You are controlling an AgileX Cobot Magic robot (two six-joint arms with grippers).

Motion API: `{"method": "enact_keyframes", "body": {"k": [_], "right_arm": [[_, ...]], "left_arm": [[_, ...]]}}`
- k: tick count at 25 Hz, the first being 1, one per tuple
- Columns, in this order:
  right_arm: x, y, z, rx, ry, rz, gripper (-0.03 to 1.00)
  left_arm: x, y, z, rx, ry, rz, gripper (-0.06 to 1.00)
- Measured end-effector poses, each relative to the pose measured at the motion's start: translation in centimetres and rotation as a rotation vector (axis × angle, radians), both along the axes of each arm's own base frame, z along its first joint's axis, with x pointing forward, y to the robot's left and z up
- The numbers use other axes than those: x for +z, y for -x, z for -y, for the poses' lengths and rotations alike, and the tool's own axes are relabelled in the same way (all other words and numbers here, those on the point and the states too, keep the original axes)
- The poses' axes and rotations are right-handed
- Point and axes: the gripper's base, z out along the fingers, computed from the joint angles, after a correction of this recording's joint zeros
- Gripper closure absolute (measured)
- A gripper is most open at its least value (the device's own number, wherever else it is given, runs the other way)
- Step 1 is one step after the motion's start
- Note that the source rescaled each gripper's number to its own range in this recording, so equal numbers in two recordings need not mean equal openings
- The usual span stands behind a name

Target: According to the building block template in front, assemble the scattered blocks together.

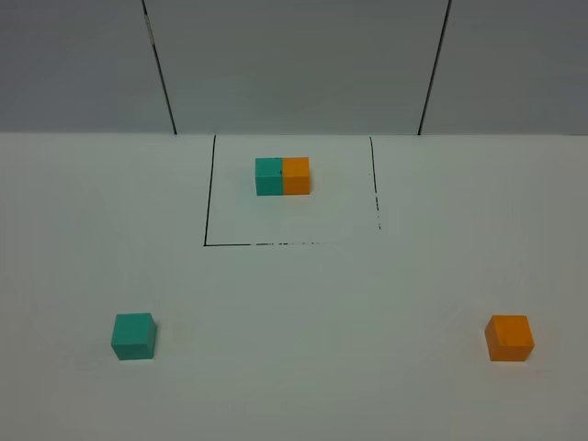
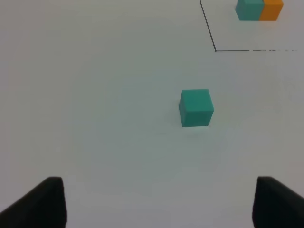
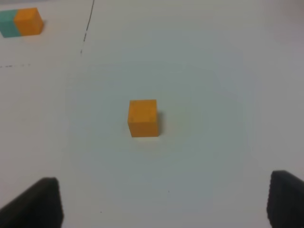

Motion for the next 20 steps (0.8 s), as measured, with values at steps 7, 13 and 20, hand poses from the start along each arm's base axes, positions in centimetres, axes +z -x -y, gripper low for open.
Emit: {"method": "enact_keyframes", "body": {"k": [7,13,20], "right_arm": [[0.0,0.0,0.0,0.0,0.0,0.0,0.24],[0.0,0.0,0.0,0.0,0.0,0.0,0.24],[0.0,0.0,0.0,0.0,0.0,0.0,0.24]], "left_arm": [[0.0,0.0,0.0,0.0,0.0,0.0,0.27],[0.0,0.0,0.0,0.0,0.0,0.0,0.27],[0.07,-0.41,-0.02,0.01,0.017,-0.026,0.27]]}}
